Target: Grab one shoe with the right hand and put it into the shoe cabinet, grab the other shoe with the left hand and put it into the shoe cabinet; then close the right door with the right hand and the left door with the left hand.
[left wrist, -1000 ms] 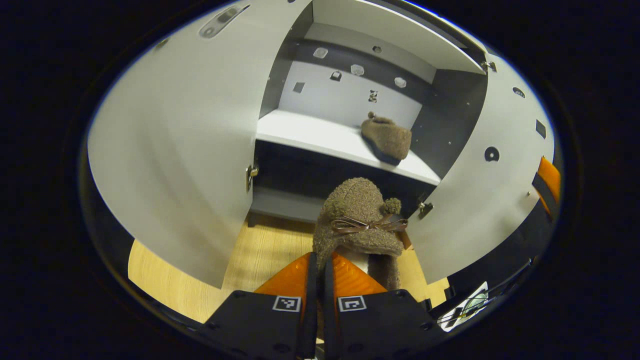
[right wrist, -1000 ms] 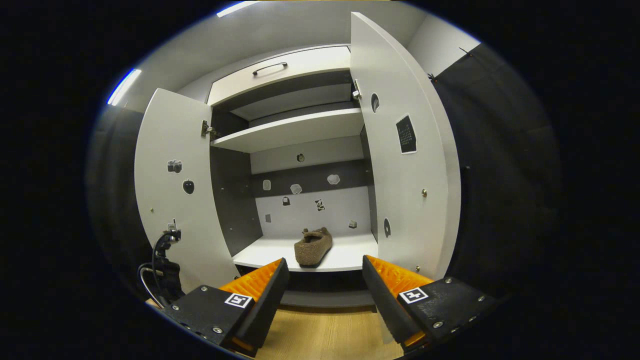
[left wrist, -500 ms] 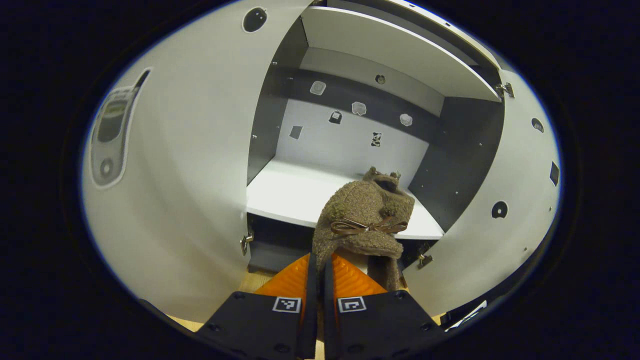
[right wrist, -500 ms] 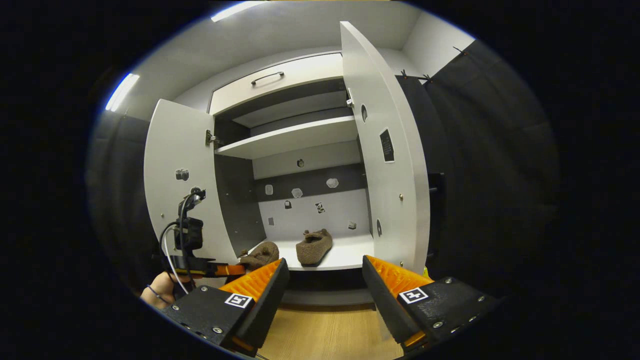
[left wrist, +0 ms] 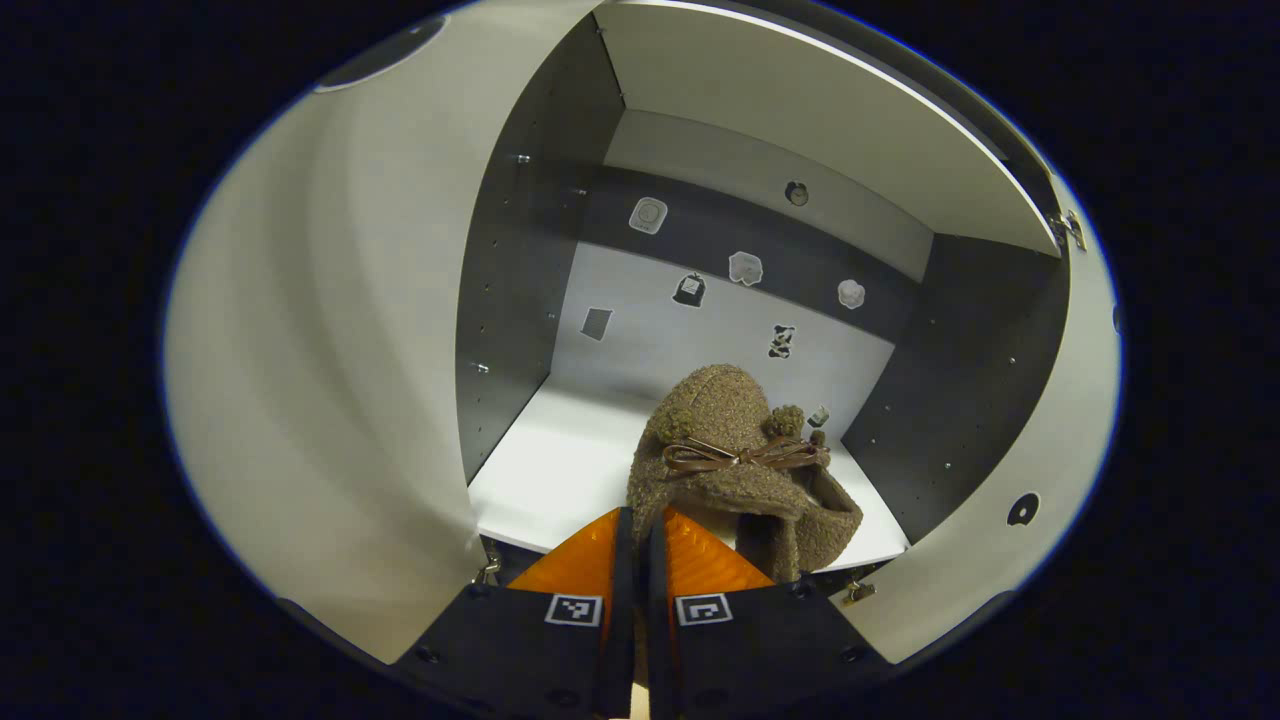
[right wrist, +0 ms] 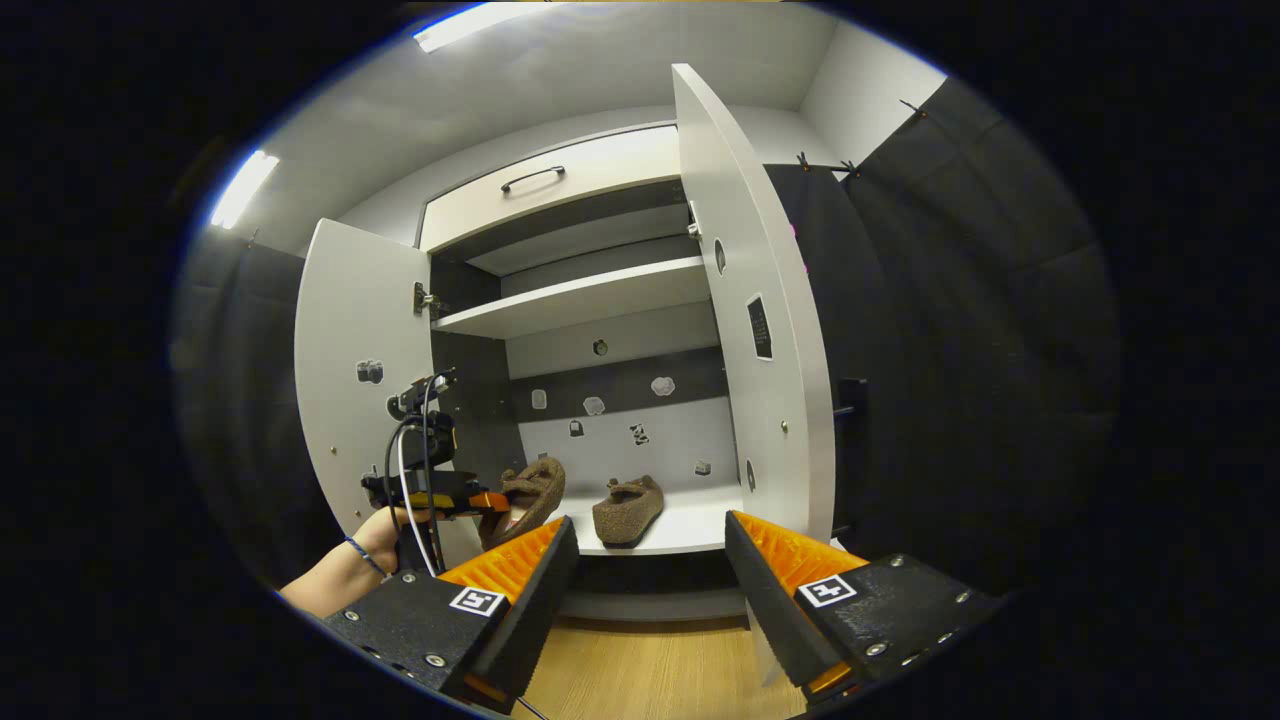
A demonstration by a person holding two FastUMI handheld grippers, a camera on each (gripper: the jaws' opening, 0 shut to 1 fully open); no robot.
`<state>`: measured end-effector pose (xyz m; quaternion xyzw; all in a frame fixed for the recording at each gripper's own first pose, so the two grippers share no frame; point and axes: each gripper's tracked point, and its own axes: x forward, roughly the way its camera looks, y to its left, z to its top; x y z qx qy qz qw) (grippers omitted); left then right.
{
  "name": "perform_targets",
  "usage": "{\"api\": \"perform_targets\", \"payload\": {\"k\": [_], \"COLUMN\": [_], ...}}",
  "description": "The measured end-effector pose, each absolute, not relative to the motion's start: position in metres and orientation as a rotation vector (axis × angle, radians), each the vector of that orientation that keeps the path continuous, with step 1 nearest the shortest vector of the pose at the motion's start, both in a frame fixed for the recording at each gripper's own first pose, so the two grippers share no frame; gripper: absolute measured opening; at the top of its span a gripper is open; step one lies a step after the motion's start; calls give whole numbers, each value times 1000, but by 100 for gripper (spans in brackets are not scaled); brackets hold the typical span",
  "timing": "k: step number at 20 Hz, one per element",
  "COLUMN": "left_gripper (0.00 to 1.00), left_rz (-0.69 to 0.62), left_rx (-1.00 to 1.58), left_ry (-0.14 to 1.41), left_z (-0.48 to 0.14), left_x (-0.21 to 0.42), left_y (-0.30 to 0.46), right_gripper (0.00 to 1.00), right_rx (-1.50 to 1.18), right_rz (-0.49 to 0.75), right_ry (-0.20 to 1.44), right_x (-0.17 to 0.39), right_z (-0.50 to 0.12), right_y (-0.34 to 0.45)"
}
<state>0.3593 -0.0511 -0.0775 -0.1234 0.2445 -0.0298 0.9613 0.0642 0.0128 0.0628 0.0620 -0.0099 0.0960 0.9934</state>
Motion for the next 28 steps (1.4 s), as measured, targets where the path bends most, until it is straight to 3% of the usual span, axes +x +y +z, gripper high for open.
{"api": "perform_targets", "payload": {"k": [13,15,16,18,19,20,22,25,26,28], "left_gripper": [13,25,24,39,31,47,67,77,86,88], "left_rz": [-19,-29,-34,-57,-63,-64,-63,-90,-91,-103], "left_rx": [-173,-154,-145,-133,-116,-92,-60,-80,-81,-77], "left_ry": [624,601,590,553,529,504,448,371,346,291], "left_z": [-122,-115,-110,-92,-84,-75,-54,-24,-14,6], "left_x": [443,446,446,436,430,426,411,378,367,342], "left_y": [-55,-56,-56,-60,-59,-57,-54,-58,-56,-55], "right_gripper": [91,91,91,91,91,91,91,91,91,91], "right_rx": [117,118,119,119,117,118,121,121,119,116], "right_rz": [148,144,145,148,149,150,152,156,158,160], "right_ry": [-8,-3,-1,-3,-5,-6,-9,-6,-3,-2], "right_x": [73,75,77,79,80,81,81,81,82,80], "right_z": [61,59,58,57,58,58,59,58,58,57], "right_y": [3,4,6,8,9,10,11,12,12,12]}}
